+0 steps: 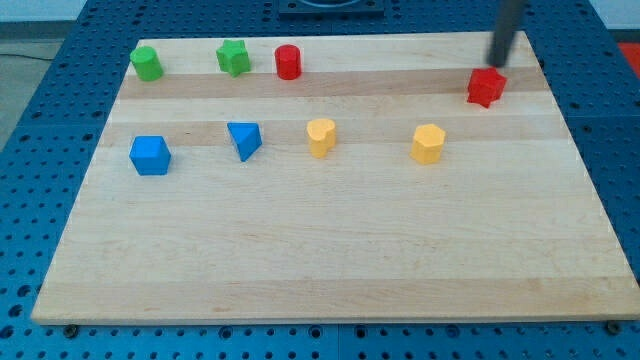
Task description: Place the red star to the top center of the board
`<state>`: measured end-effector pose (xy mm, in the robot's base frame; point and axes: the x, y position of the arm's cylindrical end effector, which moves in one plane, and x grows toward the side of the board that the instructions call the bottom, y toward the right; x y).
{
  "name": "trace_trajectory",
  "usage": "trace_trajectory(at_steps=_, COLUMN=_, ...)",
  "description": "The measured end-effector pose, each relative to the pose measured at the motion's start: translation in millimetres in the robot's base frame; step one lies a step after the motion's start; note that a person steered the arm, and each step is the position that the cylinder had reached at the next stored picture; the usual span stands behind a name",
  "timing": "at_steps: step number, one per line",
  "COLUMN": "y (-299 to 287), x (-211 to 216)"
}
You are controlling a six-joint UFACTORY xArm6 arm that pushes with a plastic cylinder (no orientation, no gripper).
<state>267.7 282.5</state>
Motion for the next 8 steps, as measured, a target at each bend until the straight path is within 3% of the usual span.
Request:
trace_trajectory(at_steps=2, y=-4, x=80)
trace_trajectory(at_steps=3, y=-74, x=62)
trace_trajectory(at_steps=4, y=-112, x=15)
trace_trajectory(at_steps=5, y=-101, x=2)
trace_trajectory(at_steps=8, y=-193, x=0)
